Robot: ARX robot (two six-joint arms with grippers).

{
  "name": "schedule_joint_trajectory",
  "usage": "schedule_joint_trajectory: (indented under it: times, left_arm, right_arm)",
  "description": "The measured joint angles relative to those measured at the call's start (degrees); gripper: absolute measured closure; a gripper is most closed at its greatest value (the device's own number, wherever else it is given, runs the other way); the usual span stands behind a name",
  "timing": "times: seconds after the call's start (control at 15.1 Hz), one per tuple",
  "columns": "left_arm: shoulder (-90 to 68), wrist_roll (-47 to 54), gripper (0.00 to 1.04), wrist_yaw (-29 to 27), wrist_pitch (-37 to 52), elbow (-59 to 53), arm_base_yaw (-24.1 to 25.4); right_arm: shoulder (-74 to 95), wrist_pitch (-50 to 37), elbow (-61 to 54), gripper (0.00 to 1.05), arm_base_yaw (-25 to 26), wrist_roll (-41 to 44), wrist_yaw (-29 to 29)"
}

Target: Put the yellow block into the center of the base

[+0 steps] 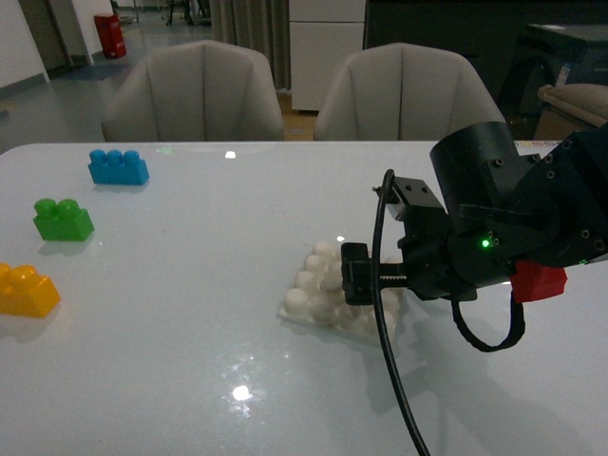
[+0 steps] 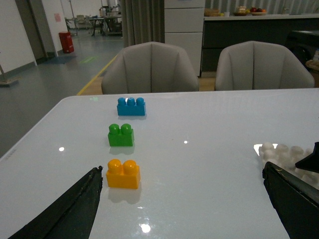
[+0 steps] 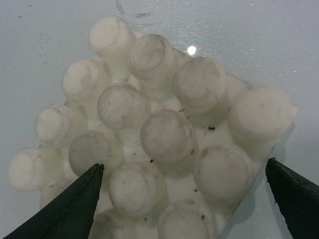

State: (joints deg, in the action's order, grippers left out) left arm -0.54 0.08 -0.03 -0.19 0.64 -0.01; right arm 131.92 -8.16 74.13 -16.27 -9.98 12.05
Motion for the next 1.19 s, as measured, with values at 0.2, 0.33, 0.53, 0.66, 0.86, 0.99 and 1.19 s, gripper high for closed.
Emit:
schedule_joint_trajectory:
  times: [0.2,0.33,0.53,0.66,0.86,0.99,1.19]
  left_arm:
    - [0.0,-0.02,0.07,0.0,0.0,0.0,0.0]
    - [0.0,-0.02,0.07,0.0,0.0,0.0,0.0]
    - [0.0,0.0,0.07,0.0,0.0,0.0,0.0]
    - [0.0,0.0,0.07,0.0,0.0,0.0,0.0]
    - [0.0,-0.02,0.07,0.0,0.0,0.0,0.0]
    - [0.0,-0.02,0.07,0.0,-0.02,0.0,0.0]
    - [0.0,-0.02,0.07,0.0,0.0,0.0,0.0]
  right_arm:
    - [0.0,0.0,0.17,0.06,-0.59,-1.14,0.26]
    - [-0.07,-0.02,0.17,0.06,-0.59,-1.14,0.28]
    - [-0.07,-0.07,0.17,0.06,-0.57,-1.16,0.63]
    - [-0.48,-0.94,-0.42,0.06,-0.55,-2.47,1.03]
    - [-4.11,-4.2,-5.79,0.06,0.85,-5.64,1.92]
    - [-10.56,-9.09,-11.32,0.06,3.87,-7.87,1.9]
    - [-24.52,-16.44,-20.63,0.06,9.05,-10.43,0.5]
